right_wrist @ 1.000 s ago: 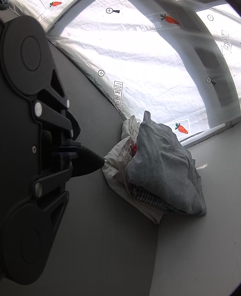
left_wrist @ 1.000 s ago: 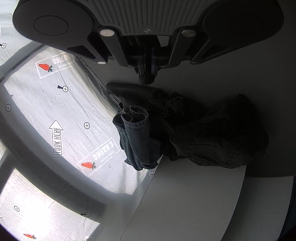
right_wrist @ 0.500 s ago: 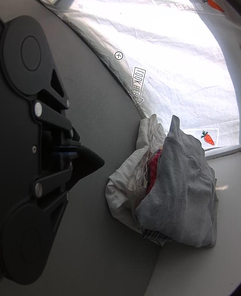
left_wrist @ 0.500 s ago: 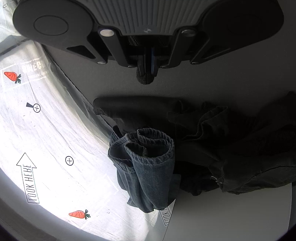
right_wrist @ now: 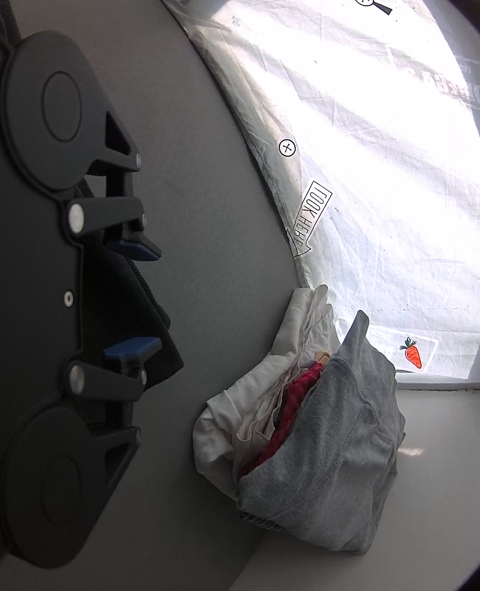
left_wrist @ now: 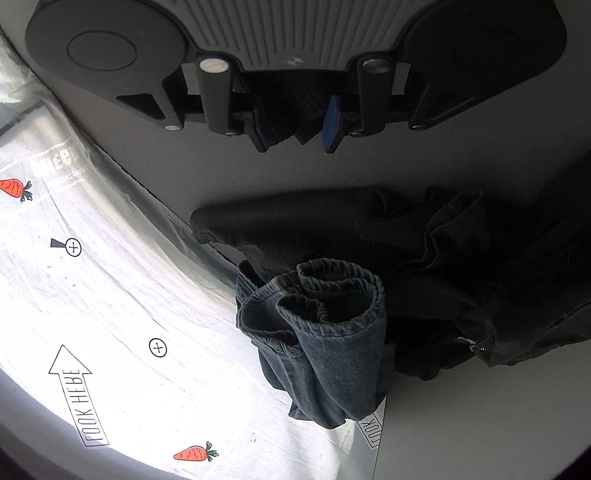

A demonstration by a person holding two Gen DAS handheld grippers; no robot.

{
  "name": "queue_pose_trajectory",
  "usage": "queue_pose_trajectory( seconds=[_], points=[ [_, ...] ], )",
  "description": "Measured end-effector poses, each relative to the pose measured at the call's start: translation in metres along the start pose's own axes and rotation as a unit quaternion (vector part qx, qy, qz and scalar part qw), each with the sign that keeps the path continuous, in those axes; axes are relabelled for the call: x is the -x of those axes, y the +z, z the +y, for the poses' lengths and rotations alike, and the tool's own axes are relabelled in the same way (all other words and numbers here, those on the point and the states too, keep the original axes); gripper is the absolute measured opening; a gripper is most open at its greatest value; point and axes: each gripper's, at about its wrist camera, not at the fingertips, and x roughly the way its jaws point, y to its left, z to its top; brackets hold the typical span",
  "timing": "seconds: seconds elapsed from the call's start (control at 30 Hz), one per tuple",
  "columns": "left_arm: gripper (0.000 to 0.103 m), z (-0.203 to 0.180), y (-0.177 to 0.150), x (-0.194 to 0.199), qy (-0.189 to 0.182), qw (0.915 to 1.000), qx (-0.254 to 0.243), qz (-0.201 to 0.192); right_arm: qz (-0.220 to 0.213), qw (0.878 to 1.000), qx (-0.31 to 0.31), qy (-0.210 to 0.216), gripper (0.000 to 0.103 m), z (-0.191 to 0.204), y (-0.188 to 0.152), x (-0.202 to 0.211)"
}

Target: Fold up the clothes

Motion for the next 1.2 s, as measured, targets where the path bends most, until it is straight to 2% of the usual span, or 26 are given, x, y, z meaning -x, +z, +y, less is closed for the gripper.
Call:
queue_pose_trajectory(
  seconds=[0.07, 0.13, 0.23, 0.33, 0.4, 0.47, 0.57, 0.7, 0.9, 1.0, 1.03, 1.07, 1.2],
  points=[
    [0.033, 0.005, -0.008, 0.003, -0.005, 0.9999, -0.001, 0.012, 0.005, 0.999, 0.02, 0.035, 0.035, 0.015, -0.012, 0.014],
    [0.032, 0.009, -0.019, 0.001, -0.014, 0.9994, -0.006, 0.029, 0.013, 0.997, 0.045, 0.061, 0.018, 0.03, -0.027, 0.023],
    [0.031, 0.015, -0.033, -0.003, -0.024, 0.9984, -0.013, 0.049, 0.046, 0.992, 0.049, 0.103, 0.011, 0.05, -0.048, 0.028],
    [0.031, 0.018, -0.039, -0.012, -0.047, 0.9967, 0.004, 0.066, 0.077, 0.985, 0.053, 0.142, 0.011, 0.07, -0.064, 0.031],
    [0.031, 0.018, -0.04, -0.02, -0.058, 0.9957, 0.015, 0.071, 0.085, 0.98, 0.082, 0.163, 0.011, 0.087, -0.071, 0.034],
    [0.032, 0.016, -0.04, -0.031, -0.059, 0.9951, 0.014, 0.078, 0.095, 0.971, 0.113, 0.188, 0.011, 0.105, -0.082, 0.031],
    [0.033, 0.01, -0.038, -0.044, -0.06, 0.9946, 0.005, 0.084, 0.1, 0.963, 0.148, 0.203, 0.012, 0.126, -0.094, 0.024],
    [0.033, 0.006, -0.035, -0.054, -0.057, 0.9949, 0.004, 0.083, 0.08, 0.961, 0.172, 0.201, 0.01, 0.142, -0.089, 0.011],
    [0.035, 0.005, -0.032, -0.058, -0.059, 0.995, 0.015, 0.079, 0.083, 0.968, 0.119, 0.205, 0.01, 0.147, -0.077, -0.016],
    [0.029, 0.002, -0.032, -0.058, -0.049, 0.996, 0.02, 0.072, 0.072, 0.969, 0.128, 0.2, 0.011, 0.151, -0.079, -0.017],
    [0.012, 0.001, -0.032, -0.058, -0.043, 0.9965, 0.021, 0.069, 0.065, 0.969, 0.135, 0.198, 0.012, 0.152, -0.082, -0.015],
    [0.005, 0.001, -0.032, -0.057, -0.042, 0.9968, 0.022, 0.064, 0.057, 0.968, 0.142, 0.197, 0.012, 0.153, -0.084, -0.013],
    [0.005, -0.007, -0.024, -0.033, -0.03, 0.9988, 0.018, 0.034, 0.043, 0.969, 0.143, 0.198, 0.012, 0.151, -0.086, -0.011]
  ],
)
